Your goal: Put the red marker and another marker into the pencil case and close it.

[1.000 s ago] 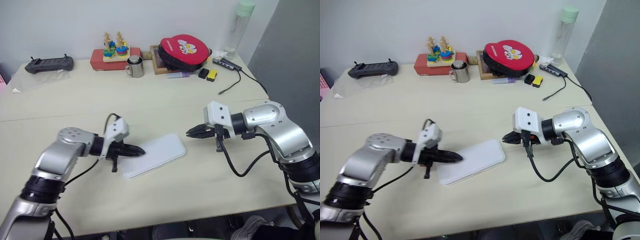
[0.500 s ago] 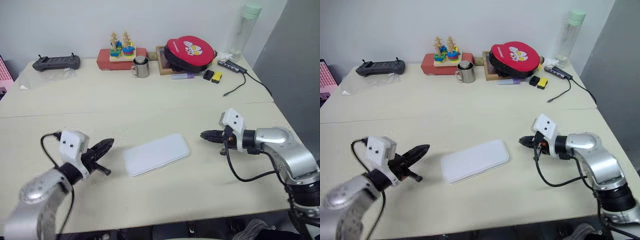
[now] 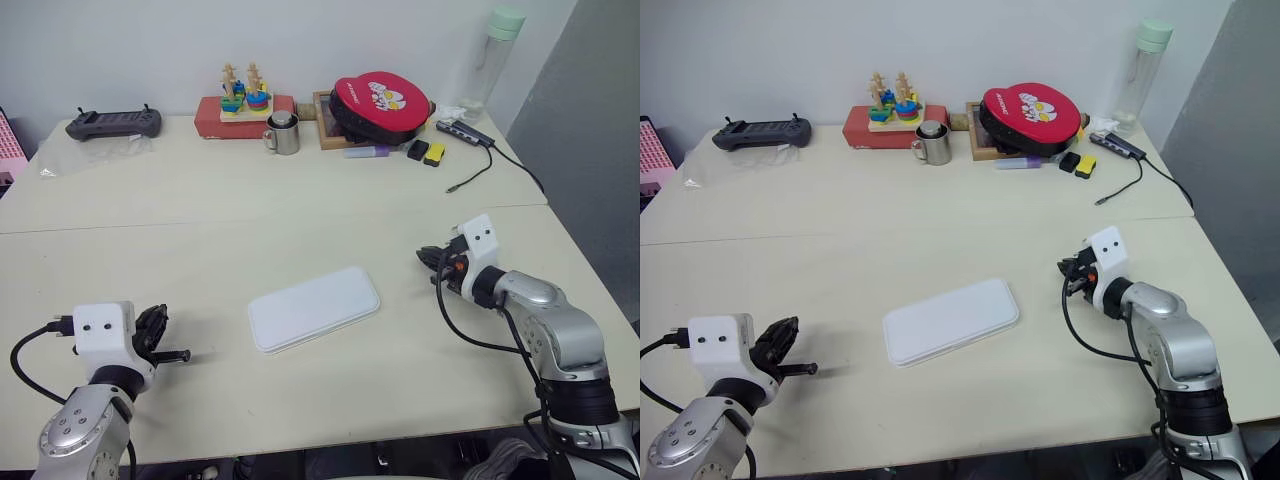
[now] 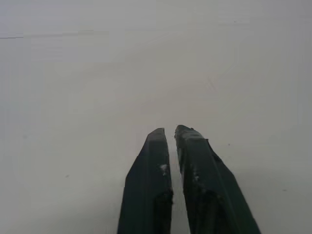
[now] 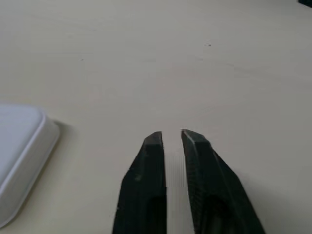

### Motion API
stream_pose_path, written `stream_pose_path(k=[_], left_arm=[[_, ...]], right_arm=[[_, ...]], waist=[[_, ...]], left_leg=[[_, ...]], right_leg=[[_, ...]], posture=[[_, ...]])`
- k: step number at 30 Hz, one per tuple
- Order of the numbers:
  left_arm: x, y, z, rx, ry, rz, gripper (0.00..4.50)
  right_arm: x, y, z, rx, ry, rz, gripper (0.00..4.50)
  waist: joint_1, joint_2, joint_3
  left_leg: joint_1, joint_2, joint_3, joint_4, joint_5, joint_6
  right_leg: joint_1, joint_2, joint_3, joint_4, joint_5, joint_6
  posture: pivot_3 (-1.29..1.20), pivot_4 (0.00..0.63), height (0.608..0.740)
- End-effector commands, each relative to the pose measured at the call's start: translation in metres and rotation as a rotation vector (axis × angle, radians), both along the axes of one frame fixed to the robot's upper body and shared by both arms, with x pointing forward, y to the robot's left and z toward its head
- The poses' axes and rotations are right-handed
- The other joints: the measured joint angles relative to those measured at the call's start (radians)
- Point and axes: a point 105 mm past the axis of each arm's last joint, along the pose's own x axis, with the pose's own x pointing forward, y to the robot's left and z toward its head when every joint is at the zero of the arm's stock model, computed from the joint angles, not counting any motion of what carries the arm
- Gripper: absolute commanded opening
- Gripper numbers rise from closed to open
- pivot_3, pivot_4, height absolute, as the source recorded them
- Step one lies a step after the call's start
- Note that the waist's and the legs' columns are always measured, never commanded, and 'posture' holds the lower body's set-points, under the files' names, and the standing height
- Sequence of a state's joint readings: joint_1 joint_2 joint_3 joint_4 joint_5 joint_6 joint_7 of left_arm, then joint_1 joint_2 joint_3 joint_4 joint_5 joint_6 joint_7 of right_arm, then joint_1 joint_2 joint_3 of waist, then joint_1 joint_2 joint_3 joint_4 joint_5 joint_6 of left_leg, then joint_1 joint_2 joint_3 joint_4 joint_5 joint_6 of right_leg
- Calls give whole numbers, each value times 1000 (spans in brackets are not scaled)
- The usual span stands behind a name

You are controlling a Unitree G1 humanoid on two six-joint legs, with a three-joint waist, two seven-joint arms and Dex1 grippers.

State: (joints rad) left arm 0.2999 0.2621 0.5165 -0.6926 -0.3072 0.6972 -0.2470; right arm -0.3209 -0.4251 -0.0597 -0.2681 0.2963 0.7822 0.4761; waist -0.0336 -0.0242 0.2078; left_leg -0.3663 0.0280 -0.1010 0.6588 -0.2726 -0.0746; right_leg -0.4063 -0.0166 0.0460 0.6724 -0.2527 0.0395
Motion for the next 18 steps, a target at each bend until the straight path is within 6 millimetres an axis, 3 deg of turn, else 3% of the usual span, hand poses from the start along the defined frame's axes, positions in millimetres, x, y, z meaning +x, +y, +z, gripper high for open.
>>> stream_pose_path(k=[1, 13, 18], left_arm=[[-2, 4, 9, 23, -47, 37, 1325], [-5, 5, 6, 49, -41, 60, 3647], [-9, 4, 5, 47, -41, 69, 4483]], right_arm=[[-4, -3, 11, 23, -53, -44, 1659], [-9, -3, 4, 11, -49, -58, 4419], [-11, -2, 6, 17, -52, -56, 4500]], waist=[[0, 0, 0], [-1, 0, 0], [-1, 0, 0]], left_leg=[[0, 0, 0, 0, 0, 0], [0, 0, 1, 0, 0, 0], [-1, 0, 1, -5, 0, 0]], right_leg=[[0, 0, 0, 0, 0, 0], [0, 0, 0, -2, -1, -2], [0, 0, 0, -8, 0, -1]], posture=[[0, 150, 740], [0, 150, 740], [0, 150, 740]])
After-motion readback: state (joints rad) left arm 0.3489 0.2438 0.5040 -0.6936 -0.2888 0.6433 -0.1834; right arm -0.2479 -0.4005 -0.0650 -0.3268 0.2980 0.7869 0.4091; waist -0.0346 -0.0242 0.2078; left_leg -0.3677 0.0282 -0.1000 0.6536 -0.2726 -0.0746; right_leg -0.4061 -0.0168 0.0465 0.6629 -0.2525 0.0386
